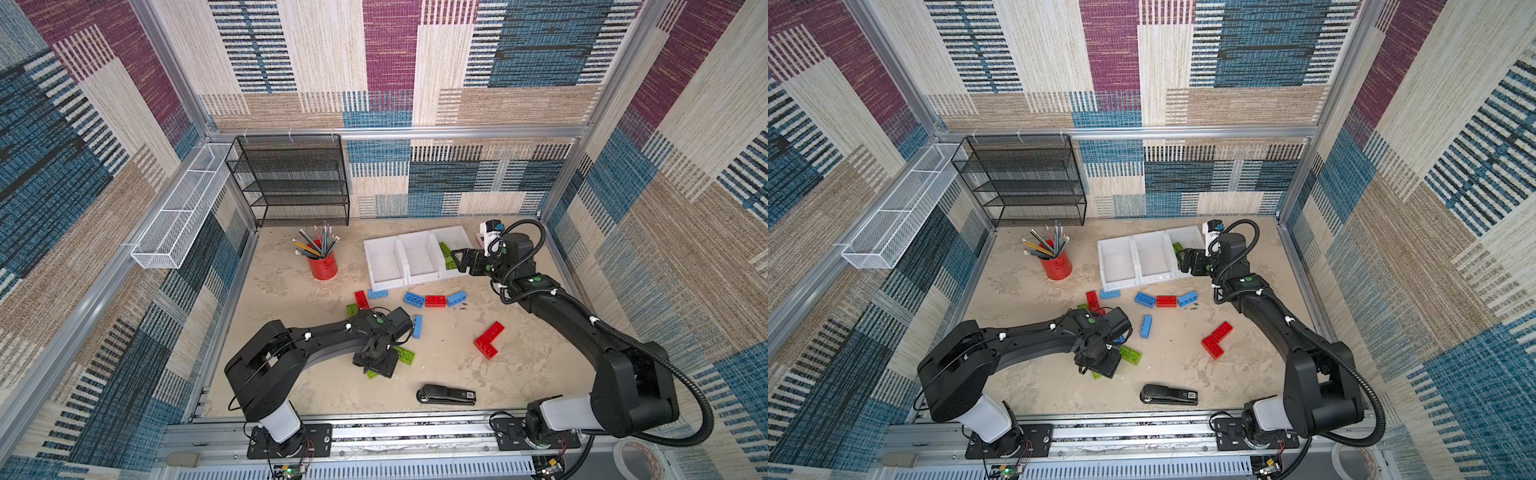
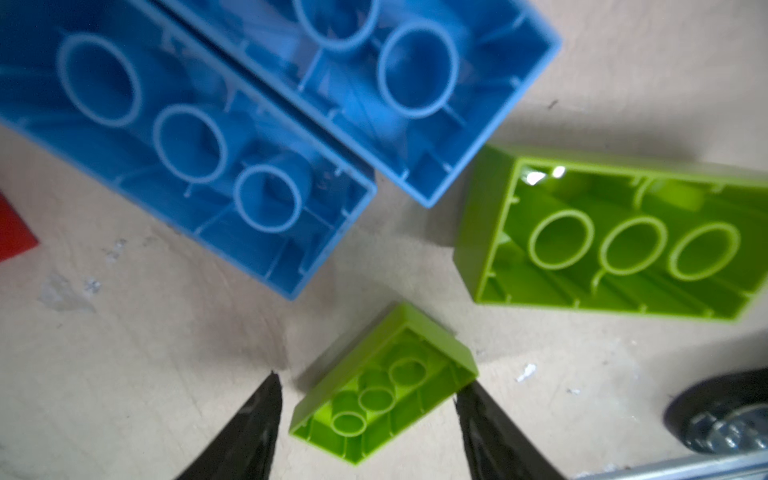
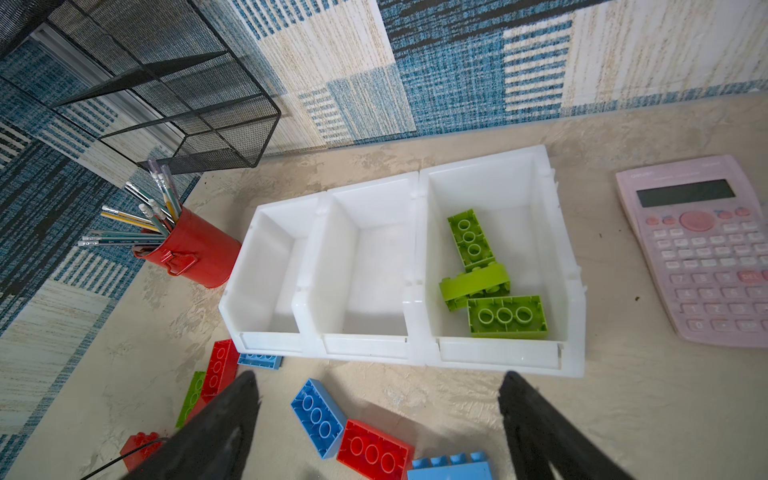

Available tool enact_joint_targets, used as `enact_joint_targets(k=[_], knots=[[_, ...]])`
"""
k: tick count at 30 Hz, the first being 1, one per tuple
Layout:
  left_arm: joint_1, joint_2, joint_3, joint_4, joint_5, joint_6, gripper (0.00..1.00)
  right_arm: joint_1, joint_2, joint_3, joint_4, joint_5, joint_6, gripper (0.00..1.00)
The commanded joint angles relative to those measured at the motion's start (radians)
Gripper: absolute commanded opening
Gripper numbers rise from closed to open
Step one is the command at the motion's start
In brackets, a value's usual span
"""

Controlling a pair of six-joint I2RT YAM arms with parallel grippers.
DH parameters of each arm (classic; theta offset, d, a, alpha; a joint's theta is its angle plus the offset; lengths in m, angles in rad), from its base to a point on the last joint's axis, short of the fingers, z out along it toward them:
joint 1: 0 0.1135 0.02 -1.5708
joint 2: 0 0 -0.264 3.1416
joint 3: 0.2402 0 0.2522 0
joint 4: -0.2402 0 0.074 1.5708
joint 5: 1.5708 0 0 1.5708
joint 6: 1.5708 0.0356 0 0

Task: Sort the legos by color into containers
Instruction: 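Lower the left gripper onto the lime-green brick nearest the robot and grasp, then carry the brick with the left gripper over the bin while the right arm moves aside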

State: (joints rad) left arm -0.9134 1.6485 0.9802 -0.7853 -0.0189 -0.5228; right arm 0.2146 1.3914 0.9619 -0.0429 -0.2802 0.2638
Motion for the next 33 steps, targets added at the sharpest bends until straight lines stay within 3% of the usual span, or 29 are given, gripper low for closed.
enact_joint_targets(k=[1, 10, 17, 30, 33], knots=[[-0.001, -0.006, -0.005, -0.003, 0.008, 0.033, 0.67, 0.002, -0.009, -0.001, 0.028, -0.011, -0.005, 0.92], [-0.017, -0.030, -0.057, 0.055, 0.100, -0.031, 0.61, 0.002, -0.022, -0.001, 0.025, -0.009, -0.005, 0.92], [-0.041, -0.019, -0.044, 0.041, 0.060, -0.040, 0.51, 0.003, -0.026, -0.003, 0.027, -0.010, -0.005, 0.92], [-0.041, 0.042, -0.007, 0.030, 0.012, -0.059, 0.48, 0.004, -0.029, -0.011, 0.034, -0.007, -0.005, 0.92], [-0.040, 0.034, -0.008, 0.025, 0.005, -0.064, 0.34, 0.005, -0.034, -0.011, 0.036, -0.009, -0.005, 0.92]])
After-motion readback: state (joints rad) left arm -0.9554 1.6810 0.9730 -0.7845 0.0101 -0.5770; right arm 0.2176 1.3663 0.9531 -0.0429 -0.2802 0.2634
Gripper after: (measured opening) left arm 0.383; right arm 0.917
